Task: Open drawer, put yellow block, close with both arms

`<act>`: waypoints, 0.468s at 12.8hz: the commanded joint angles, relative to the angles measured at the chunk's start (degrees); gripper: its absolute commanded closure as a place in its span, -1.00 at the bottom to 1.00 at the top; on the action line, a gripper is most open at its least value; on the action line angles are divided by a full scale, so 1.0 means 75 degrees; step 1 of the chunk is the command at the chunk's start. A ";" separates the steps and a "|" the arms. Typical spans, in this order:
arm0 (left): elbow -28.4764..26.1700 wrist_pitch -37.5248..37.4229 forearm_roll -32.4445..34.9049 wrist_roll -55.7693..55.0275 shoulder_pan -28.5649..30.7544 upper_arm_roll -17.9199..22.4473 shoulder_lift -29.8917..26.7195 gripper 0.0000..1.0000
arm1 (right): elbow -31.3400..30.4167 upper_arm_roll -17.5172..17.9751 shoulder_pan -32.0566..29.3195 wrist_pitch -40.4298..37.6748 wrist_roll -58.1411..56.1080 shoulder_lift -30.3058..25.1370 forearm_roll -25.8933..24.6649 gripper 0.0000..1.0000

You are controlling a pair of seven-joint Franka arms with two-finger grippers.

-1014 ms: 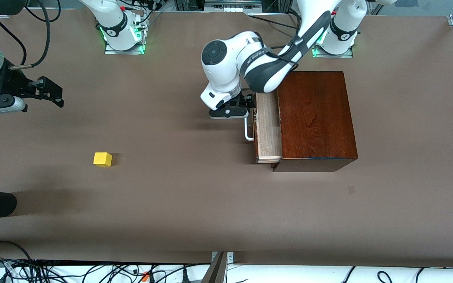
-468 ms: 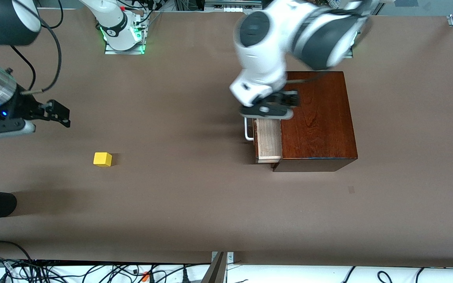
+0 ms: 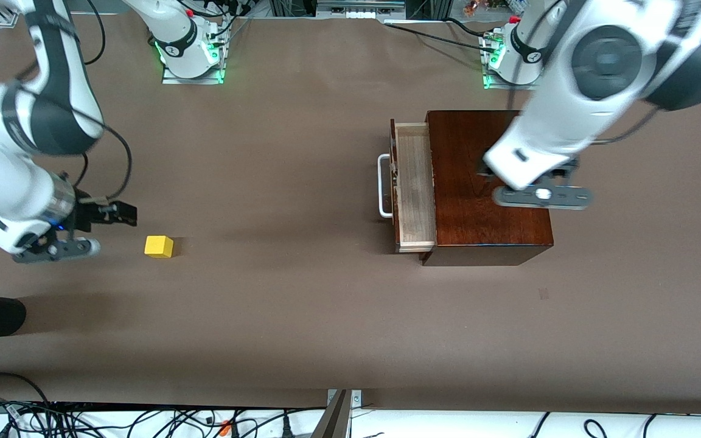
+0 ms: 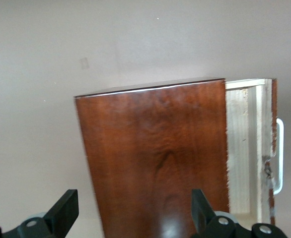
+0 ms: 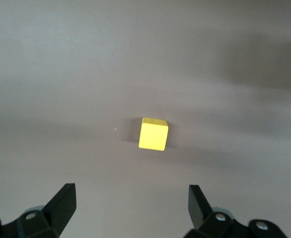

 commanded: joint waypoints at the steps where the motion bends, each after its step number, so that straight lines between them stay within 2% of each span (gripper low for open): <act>1: -0.0766 -0.0007 -0.0913 0.1515 -0.0142 0.1416 -0.1049 -1.00 | -0.0325 0.0047 -0.0136 0.0672 -0.0141 0.0500 -0.0036 -1.00; 2: -0.1129 0.0098 -0.1265 0.2066 -0.0259 0.1991 -0.1378 -1.00 | -0.0711 0.0047 -0.0183 0.1164 -0.0129 0.0489 -0.0035 -1.00; 4: -0.1809 0.0554 -0.1327 0.2725 -0.0679 0.3081 -0.1999 -1.00 | -0.1345 0.0024 -0.0253 0.2008 -0.0083 0.0582 0.0023 -1.00; 5: -0.2161 0.0800 -0.1327 0.2902 -0.0856 0.3516 -0.2269 -1.00 | -0.1696 0.0024 -0.0300 0.2627 -0.0082 0.0687 0.0058 -1.00; 6: -0.2640 0.1139 -0.1327 0.3020 -0.0835 0.3659 -0.2608 -1.00 | -0.2059 0.0024 -0.0336 0.3214 -0.0082 0.0839 0.0058 -1.00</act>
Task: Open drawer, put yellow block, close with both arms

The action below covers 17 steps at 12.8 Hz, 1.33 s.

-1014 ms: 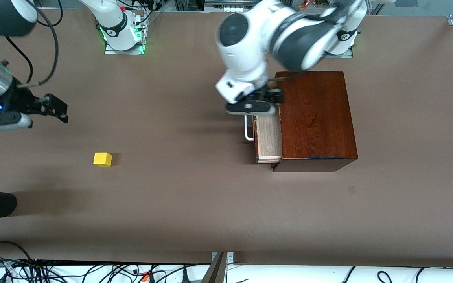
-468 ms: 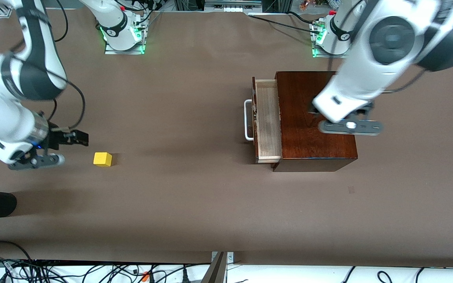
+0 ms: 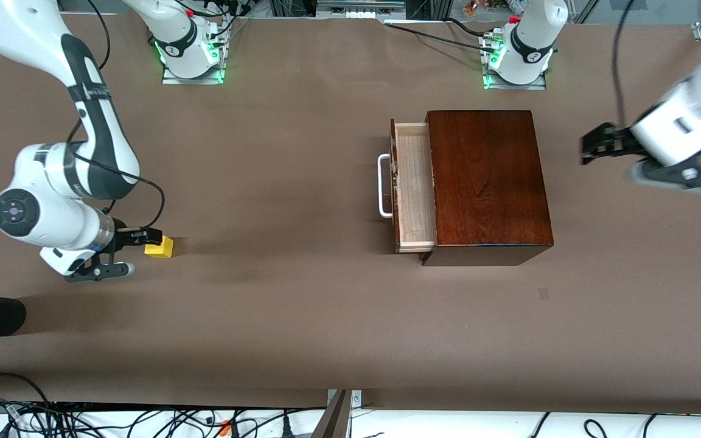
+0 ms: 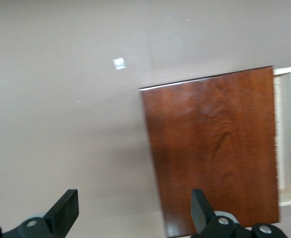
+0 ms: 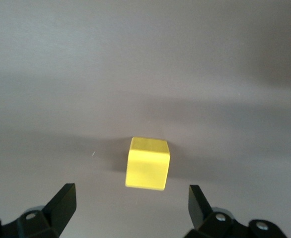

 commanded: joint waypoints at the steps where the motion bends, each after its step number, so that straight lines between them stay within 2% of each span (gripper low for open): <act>1: -0.1649 0.0923 -0.0141 0.0360 -0.0222 0.0475 -0.1134 -1.00 | -0.1001 0.0059 -0.0235 0.1252 -0.0105 0.0028 0.0054 -1.00; 4: -0.1747 0.0984 -0.0141 0.0396 0.0527 0.0032 -0.1137 -1.00 | -0.1354 0.0059 -0.0329 0.1710 -0.0128 0.0157 0.0065 -1.00; 6: -0.1432 0.0740 -0.0117 0.0337 0.0541 0.0018 -0.1079 -1.00 | -0.1671 0.0059 -0.0329 0.2214 -0.0105 0.0204 0.0065 -1.00; 10: -0.1208 0.0551 -0.0152 0.0290 0.0576 0.0041 -0.0961 -1.00 | -0.1590 0.0059 -0.0329 0.2217 -0.0023 0.0216 0.0054 -0.85; 12: -0.1219 0.0516 -0.0373 0.0290 0.0599 0.0100 -0.0961 -1.00 | -0.1590 0.0059 -0.0341 0.2228 -0.0035 0.0216 0.0054 -0.65; 14: -0.1219 0.0399 -0.0770 0.0314 0.0739 0.0123 -0.0845 -1.00 | -0.1590 0.0059 -0.0341 0.2228 -0.0081 0.0216 0.0054 -0.56; 17: -0.1020 0.0340 -0.0926 0.0302 0.0752 0.0112 -0.0680 -1.00 | -0.1566 0.0059 -0.0341 0.2217 -0.0128 0.0216 0.0042 -0.05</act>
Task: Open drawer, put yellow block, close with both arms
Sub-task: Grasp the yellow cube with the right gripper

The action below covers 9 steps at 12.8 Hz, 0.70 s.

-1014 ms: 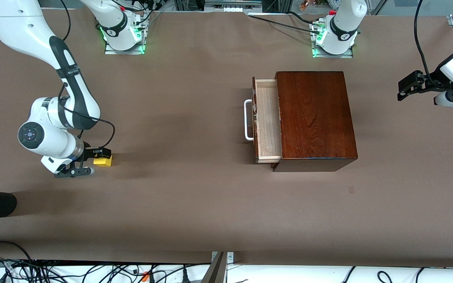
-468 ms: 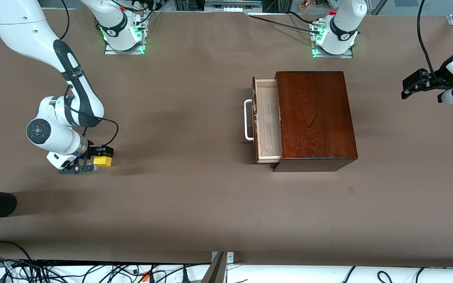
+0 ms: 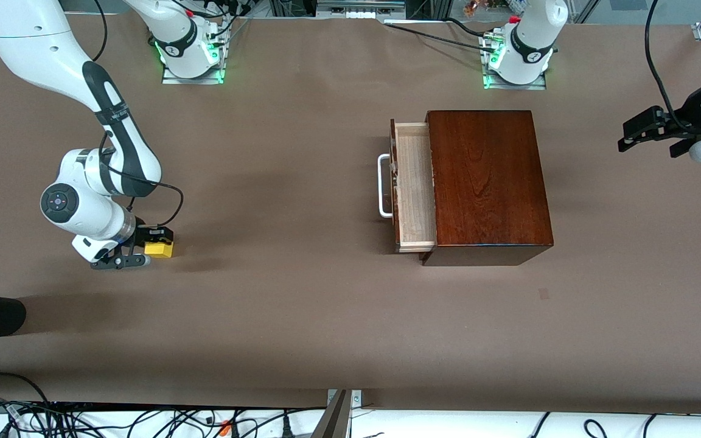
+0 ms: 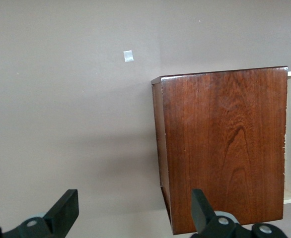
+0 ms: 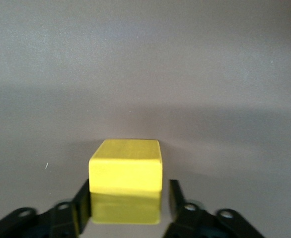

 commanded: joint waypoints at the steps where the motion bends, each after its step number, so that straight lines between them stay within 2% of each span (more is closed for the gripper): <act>1: 0.0318 -0.0197 -0.0161 0.0079 0.0076 -0.0039 0.0149 -1.00 | 0.0026 0.0079 -0.0076 0.0028 -0.0132 -0.0070 0.0039 0.10; 2: 0.0341 -0.0186 -0.0149 0.0090 0.0076 -0.0039 0.0149 -1.00 | 0.0085 0.0102 -0.0052 -0.0007 -0.0144 -0.0152 0.0028 0.23; 4: 0.0632 -0.0197 -0.0125 0.0079 0.0064 -0.0039 0.0301 -1.00 | 0.0388 0.0184 -0.0017 -0.0543 -0.0191 -0.0432 -0.0031 0.25; 5: 0.0669 -0.0197 -0.0125 0.0067 0.0064 -0.0039 0.0360 -1.00 | 0.0796 0.0370 0.0030 -0.1185 -0.0191 -0.0596 -0.0031 0.25; 7: 0.0681 -0.0197 -0.0090 0.0067 0.0052 -0.0050 0.0430 -1.00 | 0.1675 0.0884 0.0042 -0.2323 -0.0423 -0.0738 -0.0019 0.24; 9: 0.0681 -0.0197 -0.0090 0.0067 0.0052 -0.0062 0.0430 -1.00 | 0.2507 0.1668 0.0042 -0.3248 -0.0543 -0.0762 -0.0031 0.24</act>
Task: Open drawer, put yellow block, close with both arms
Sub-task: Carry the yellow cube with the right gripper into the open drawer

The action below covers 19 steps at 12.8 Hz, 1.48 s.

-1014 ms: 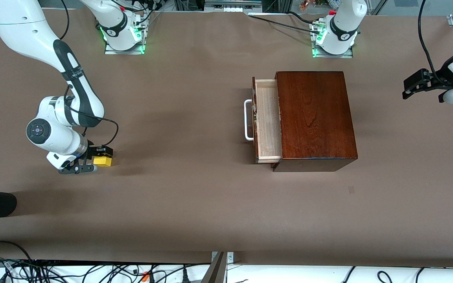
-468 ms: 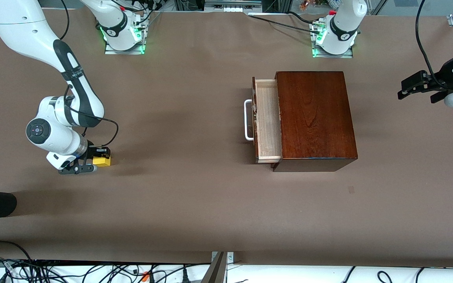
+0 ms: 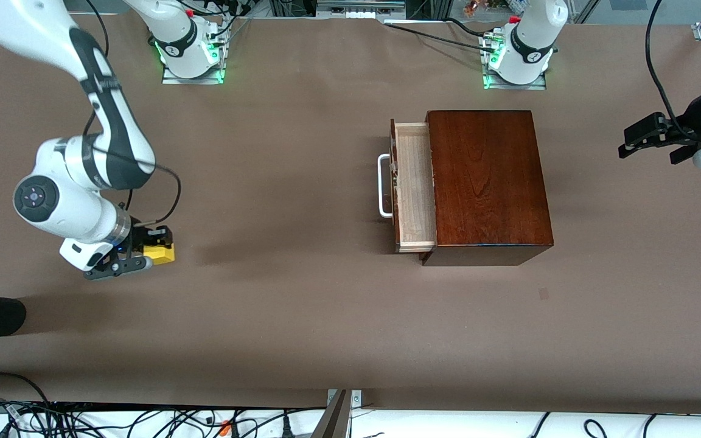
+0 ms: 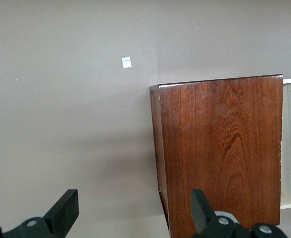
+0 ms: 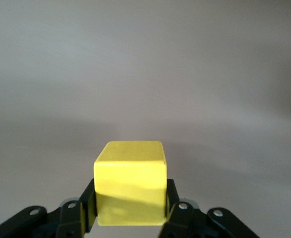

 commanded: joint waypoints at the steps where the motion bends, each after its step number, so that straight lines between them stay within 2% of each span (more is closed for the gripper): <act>1: 0.0328 -0.0193 -0.0075 0.0056 0.0051 -0.0057 0.0176 -1.00 | 0.1101 0.0991 0.0035 -0.1404 -0.0175 -0.0005 -0.0027 0.24; 3: 0.0328 -0.0193 -0.0063 0.0055 0.0039 -0.0068 0.0177 -1.00 | 0.1828 0.1533 0.0594 -0.1947 -0.0221 -0.0005 -0.0085 0.24; 7: 0.0327 -0.0193 -0.0063 0.0055 0.0028 -0.0080 0.0235 -1.00 | 0.2825 0.1546 0.2726 -0.1867 -0.0198 0.0461 -0.0623 0.24; 9: 0.0328 -0.0205 -0.0051 0.0055 0.0027 -0.0080 0.0247 -1.00 | 0.3423 0.1523 0.3792 -0.1914 -0.0245 0.0767 -0.1288 0.24; 14: 0.0328 -0.0205 -0.0051 0.0055 0.0016 -0.0080 0.0259 -1.00 | 0.4489 0.1523 0.5284 -0.1972 -0.0794 0.1587 -0.2334 0.24; 19: 0.0328 -0.0240 -0.0040 0.0044 0.0016 -0.0080 0.0259 -1.00 | 0.4807 0.1488 0.6035 -0.1751 -0.0807 0.2208 -0.3002 0.26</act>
